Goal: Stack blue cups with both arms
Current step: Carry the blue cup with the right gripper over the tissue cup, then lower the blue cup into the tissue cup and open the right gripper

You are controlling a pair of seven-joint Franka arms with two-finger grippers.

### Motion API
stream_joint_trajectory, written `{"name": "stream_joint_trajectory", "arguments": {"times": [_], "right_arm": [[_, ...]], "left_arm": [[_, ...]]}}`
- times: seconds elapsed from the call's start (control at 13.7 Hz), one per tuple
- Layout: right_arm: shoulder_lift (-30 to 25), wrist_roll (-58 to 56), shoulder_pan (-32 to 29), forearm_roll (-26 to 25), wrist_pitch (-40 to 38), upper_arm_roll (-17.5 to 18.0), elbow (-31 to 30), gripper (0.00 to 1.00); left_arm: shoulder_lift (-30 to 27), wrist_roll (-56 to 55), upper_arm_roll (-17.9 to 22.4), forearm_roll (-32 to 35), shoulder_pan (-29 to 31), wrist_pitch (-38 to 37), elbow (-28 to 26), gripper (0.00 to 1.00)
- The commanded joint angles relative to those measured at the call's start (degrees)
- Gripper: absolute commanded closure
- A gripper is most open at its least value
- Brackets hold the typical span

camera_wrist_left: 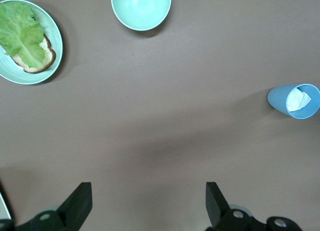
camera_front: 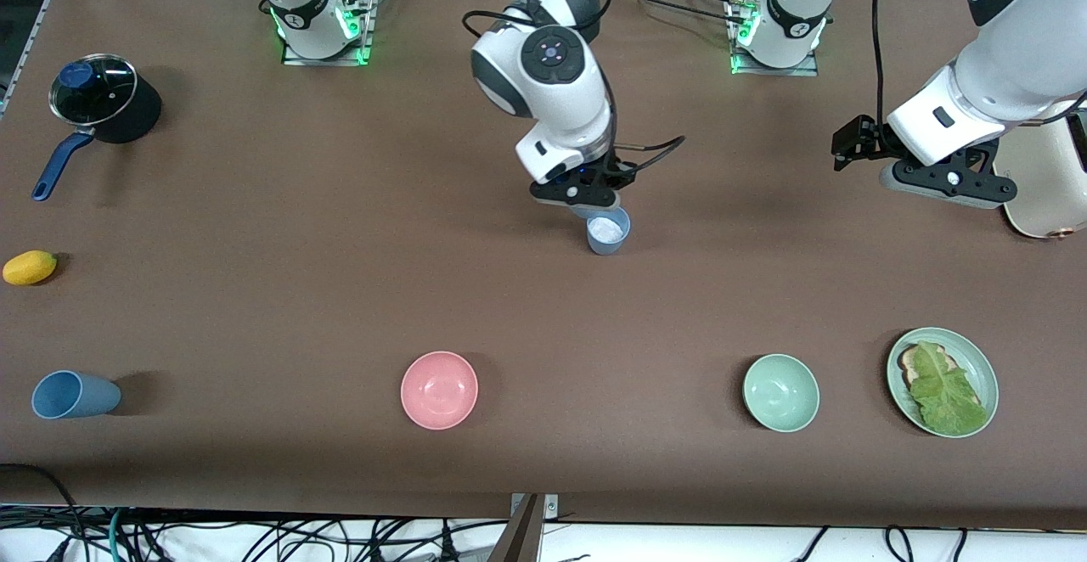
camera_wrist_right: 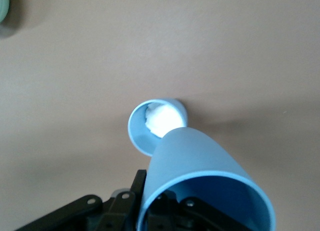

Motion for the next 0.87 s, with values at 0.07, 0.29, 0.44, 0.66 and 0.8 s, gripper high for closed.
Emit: {"name": "stream_joint_trajectory", "arguments": {"times": [0.07,0.29,0.44,0.66,0.8], "right_arm": [[1.86,1.93,1.25,-1.12,-0.55,-0.81,3.95,1.00],[3.35,1.84,1.25,-1.12,0.86,-0.81,6.74,1.00],[5.54,1.84,1.25,-1.21,2.87,-0.81,9.21,1.00],[7.74,1.67,1.25,-1.82,6.30,-0.81,9.57,1.00],[8.54,1.49,1.25,-3.40,6.48,-0.81,9.48,1.00]], "left_arm": [[0.79,-0.16,0.13,0.83,-0.34,-1.45,1.85,0.00],[0.79,-0.16,0.22,0.83,-0.34,-1.54,1.85,0.00],[0.79,-0.16,0.22,0.83,-0.34,-1.54,1.85,0.00],[0.79,-0.16,0.22,0.83,-0.34,-1.63,1.85,0.00],[0.79,-0.16,0.22,0.83,-0.34,-1.63,1.85,0.00]]}}
